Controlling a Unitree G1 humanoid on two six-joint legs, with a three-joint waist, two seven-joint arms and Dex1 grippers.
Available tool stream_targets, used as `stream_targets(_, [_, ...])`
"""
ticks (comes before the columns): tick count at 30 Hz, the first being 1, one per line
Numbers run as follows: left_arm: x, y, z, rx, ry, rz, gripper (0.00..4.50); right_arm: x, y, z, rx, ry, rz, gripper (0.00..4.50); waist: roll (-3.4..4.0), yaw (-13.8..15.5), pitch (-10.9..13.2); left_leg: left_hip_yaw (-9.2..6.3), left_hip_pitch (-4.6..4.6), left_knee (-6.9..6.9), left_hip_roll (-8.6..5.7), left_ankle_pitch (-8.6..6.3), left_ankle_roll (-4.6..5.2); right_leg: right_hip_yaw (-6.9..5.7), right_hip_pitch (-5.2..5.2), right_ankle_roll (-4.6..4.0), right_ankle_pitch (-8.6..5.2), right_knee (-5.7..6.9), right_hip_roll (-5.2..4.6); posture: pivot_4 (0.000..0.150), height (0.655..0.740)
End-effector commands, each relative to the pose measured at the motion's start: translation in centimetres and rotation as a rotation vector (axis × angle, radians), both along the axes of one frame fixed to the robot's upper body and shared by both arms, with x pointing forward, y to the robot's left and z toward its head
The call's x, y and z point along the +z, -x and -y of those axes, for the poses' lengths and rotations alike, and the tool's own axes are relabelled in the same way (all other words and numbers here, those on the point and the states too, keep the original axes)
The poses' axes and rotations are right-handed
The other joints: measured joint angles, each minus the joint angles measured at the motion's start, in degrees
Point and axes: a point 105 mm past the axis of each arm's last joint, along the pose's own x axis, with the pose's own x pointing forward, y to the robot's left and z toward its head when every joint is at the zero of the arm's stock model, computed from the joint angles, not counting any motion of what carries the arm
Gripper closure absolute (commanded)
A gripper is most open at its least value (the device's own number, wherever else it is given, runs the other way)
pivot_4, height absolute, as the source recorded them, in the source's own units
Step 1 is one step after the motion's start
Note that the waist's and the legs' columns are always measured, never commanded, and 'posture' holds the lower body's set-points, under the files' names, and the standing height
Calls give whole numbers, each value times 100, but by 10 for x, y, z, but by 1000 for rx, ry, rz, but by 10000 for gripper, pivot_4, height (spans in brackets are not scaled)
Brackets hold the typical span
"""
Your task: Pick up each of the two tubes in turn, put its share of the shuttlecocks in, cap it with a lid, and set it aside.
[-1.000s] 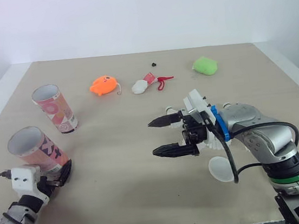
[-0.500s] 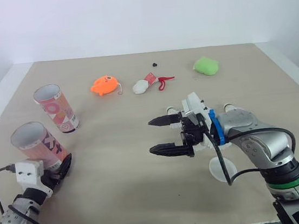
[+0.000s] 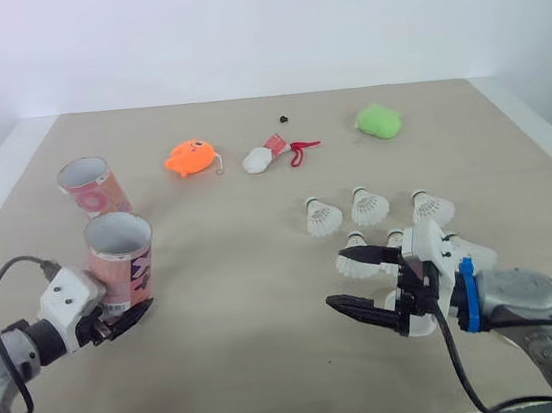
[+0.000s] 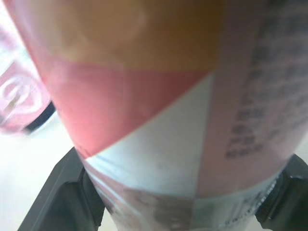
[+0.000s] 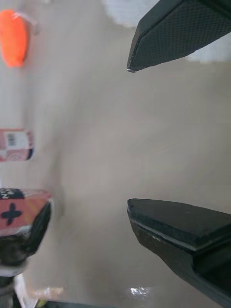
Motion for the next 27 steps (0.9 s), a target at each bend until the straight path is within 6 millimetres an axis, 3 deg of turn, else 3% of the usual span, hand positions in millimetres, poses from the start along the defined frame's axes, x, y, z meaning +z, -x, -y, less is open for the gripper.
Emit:
stream_targets(1, [4, -7, 2, -109, -105, -81, 10300, -11, 1, 1, -113, 48, 24, 0, 2, 6, 1, 3, 2, -1, 1, 0, 0, 3, -1, -3, -1, 0, 1, 1500, 7400])
stream_targets(5, [18, -26, 20, -204, -123, -72, 10300, -28, -17, 7, -307, 54, 34, 0, 0, 18, 2, 1, -7, 1, -4, 2, -2, -16, -3, -10, -5, 1, 11, 1500, 7400])
stream_targets(11, [20, -33, 33, -270, -151, -88, 10300, -41, -34, 6, -458, 40, 16, 0, -4, 9, 1, 16, -27, -2, -8, -7, -10, 13, -28, 32, -3, 1, 12, 1500, 7400])
stream_targets(17, [20, -34, 37, -281, -143, -87, 10300, -41, -46, 4, -526, -7, 3, 0, -3, 8, 2, 9, -80, 4, -5, -7, -10, 7, -73, 25, -1, 12, 25, 1500, 7400])
stream_targets(27, [19, -28, 40, -266, -120, -87, 10300, -44, -55, 6, -572, -43, -45, 0, -3, 11, 1, 7, -91, 16, -6, -6, -9, 5, -73, 27, 3, 16, 26, 1500, 7400])
